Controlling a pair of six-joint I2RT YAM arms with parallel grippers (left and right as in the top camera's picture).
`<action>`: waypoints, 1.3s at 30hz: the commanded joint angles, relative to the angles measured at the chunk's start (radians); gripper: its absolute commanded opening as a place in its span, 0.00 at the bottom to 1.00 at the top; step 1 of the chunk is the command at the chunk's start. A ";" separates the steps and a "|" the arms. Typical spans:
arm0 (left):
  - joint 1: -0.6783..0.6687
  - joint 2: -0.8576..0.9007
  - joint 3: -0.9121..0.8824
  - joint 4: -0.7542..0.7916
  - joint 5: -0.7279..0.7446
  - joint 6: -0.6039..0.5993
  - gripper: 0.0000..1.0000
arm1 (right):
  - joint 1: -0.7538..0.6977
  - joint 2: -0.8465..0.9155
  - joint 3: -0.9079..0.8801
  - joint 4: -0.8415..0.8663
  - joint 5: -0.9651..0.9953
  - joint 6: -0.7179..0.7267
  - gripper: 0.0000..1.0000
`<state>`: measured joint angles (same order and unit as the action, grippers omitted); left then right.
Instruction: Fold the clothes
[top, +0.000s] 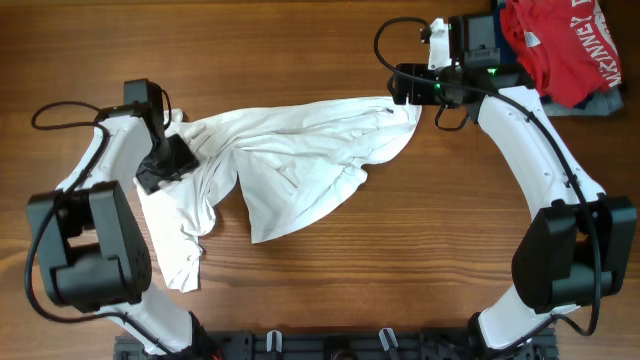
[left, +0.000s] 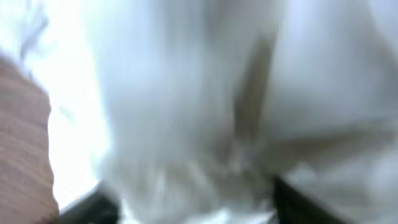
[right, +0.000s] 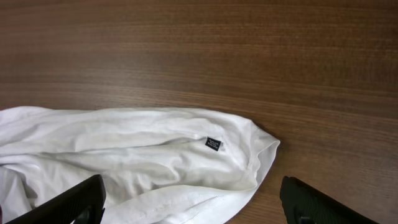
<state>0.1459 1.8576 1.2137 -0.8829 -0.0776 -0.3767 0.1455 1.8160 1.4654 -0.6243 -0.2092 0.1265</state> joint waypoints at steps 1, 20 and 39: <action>0.003 -0.080 0.100 -0.058 0.036 -0.021 1.00 | 0.000 0.026 0.019 0.013 -0.017 -0.019 0.91; 0.072 -0.066 0.256 0.039 0.025 0.184 1.00 | 0.000 0.026 0.019 0.040 -0.016 -0.022 0.91; 0.075 0.077 0.256 0.033 0.016 0.232 0.56 | 0.000 0.026 0.019 0.039 -0.016 -0.023 0.91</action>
<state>0.2211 1.9026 1.4727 -0.8436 -0.0544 -0.1867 0.1455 1.8160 1.4654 -0.5896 -0.2092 0.1261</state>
